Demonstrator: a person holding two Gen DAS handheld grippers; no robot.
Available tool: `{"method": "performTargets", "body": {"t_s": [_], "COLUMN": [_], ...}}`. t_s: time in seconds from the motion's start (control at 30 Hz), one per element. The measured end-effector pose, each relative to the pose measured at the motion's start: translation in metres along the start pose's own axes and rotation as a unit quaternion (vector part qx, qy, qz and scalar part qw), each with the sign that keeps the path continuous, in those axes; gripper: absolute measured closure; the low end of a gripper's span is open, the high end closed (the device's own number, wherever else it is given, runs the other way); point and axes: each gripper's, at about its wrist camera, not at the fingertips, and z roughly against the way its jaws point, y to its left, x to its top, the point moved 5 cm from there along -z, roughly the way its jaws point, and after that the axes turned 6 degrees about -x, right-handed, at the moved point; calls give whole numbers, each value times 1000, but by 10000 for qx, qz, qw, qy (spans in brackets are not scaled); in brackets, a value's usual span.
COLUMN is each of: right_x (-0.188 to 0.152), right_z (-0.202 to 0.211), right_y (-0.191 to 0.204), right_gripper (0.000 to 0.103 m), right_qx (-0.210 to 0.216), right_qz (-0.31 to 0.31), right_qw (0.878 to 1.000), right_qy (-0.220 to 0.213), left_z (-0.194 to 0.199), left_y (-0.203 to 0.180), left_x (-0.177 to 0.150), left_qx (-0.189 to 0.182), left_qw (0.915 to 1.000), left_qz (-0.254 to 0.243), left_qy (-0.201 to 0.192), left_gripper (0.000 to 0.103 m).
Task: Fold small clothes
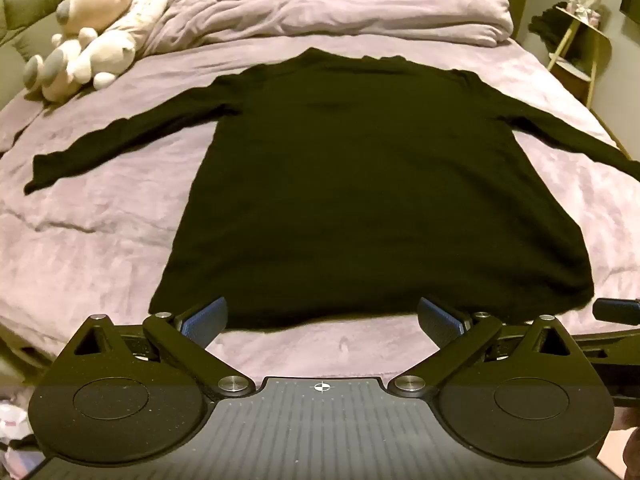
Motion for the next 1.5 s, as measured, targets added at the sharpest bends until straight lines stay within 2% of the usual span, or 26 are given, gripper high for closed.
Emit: {"method": "performTargets", "body": {"t_s": [0.07, 0.73, 1.5], "right_x": [0, -1, -1], "right_z": [0, -1, 1], "right_y": [0, -6, -8], "right_gripper": [4, 4, 4], "right_qx": [-11, -10, -17], "right_qz": [16, -83, -184], "right_qw": [10000, 10000, 9998], "right_qy": [29, 37, 26], "left_z": [1, 3, 2], "left_y": [0, 4, 5], "left_x": [0, -5, -8], "left_qx": [-18, 221, 260], "left_qw": [9999, 9997, 9995], "left_qz": [-14, 18, 44], "left_qy": [-103, 81, 178], "left_gripper": [0, 0, 0]}}
